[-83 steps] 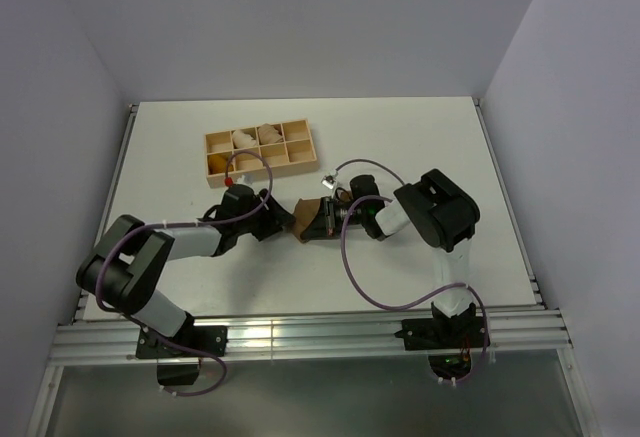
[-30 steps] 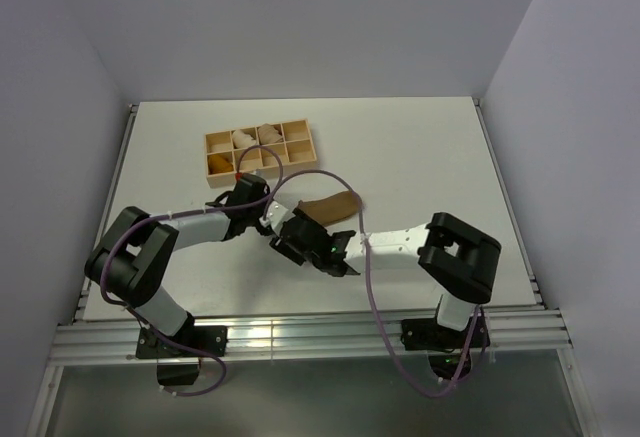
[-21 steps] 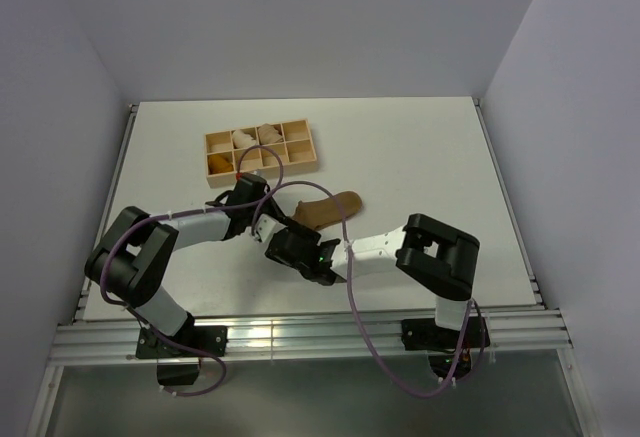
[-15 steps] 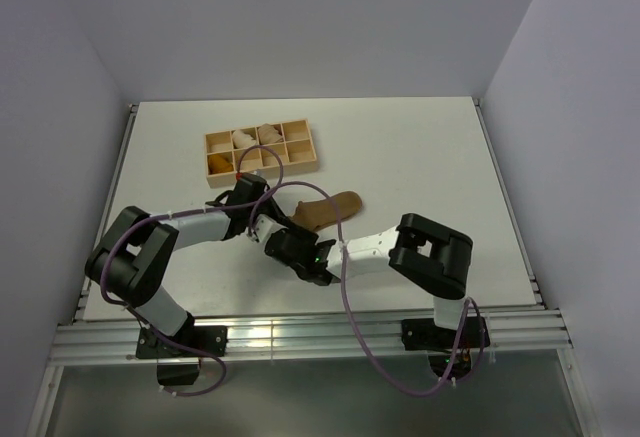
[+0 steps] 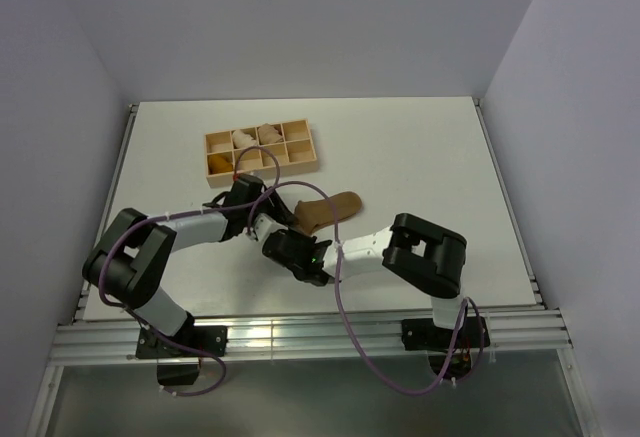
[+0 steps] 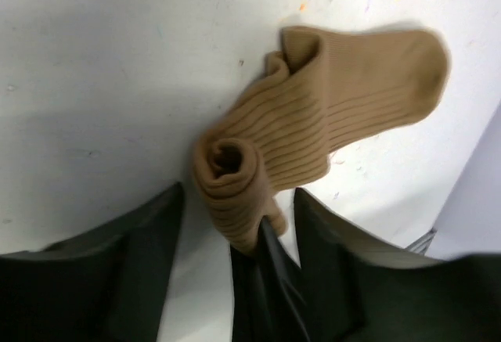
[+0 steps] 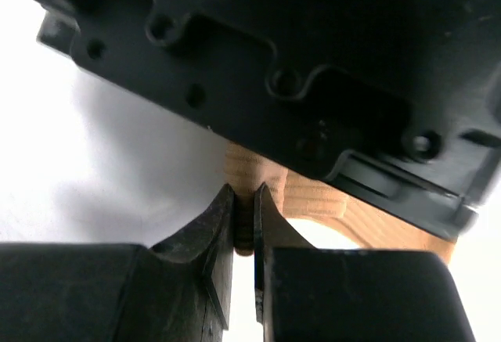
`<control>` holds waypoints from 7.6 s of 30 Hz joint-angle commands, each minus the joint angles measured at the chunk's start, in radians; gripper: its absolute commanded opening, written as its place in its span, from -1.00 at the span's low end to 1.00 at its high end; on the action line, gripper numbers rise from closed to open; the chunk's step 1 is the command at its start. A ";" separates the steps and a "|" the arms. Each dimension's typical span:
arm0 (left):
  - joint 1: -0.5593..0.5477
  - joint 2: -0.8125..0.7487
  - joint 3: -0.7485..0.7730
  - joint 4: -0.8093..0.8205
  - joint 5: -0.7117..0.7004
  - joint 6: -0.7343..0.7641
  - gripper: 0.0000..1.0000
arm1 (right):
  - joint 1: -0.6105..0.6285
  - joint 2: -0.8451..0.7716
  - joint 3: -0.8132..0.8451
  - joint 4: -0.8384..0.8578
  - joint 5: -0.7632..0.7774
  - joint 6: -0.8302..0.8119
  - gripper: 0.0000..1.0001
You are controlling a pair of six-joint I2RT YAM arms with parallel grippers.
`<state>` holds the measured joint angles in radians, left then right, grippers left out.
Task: Roll the socks
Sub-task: Roll the sock at the center of the board.
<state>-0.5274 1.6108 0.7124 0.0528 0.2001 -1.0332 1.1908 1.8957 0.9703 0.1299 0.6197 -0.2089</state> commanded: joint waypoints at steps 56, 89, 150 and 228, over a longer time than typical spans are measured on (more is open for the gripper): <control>0.041 -0.098 -0.241 0.258 -0.056 -0.048 0.01 | -0.600 0.213 -0.110 0.467 -1.509 0.911 -0.82; 0.041 -0.046 -0.064 -0.027 -0.021 0.038 -0.99 | -0.143 -0.256 -0.048 -0.065 -0.287 0.209 0.32; 0.156 -0.442 -0.297 0.042 -0.139 -0.079 0.67 | -0.325 -0.026 -0.033 0.025 -0.920 0.318 -1.00; 0.101 -0.025 -0.209 0.228 -0.054 0.061 -0.88 | -0.637 -0.038 0.001 -0.042 -1.199 0.522 0.02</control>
<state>-0.4168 1.5810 0.4915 0.4469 0.1715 -1.0328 0.5423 1.9678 1.0012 0.2001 -0.8379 0.4820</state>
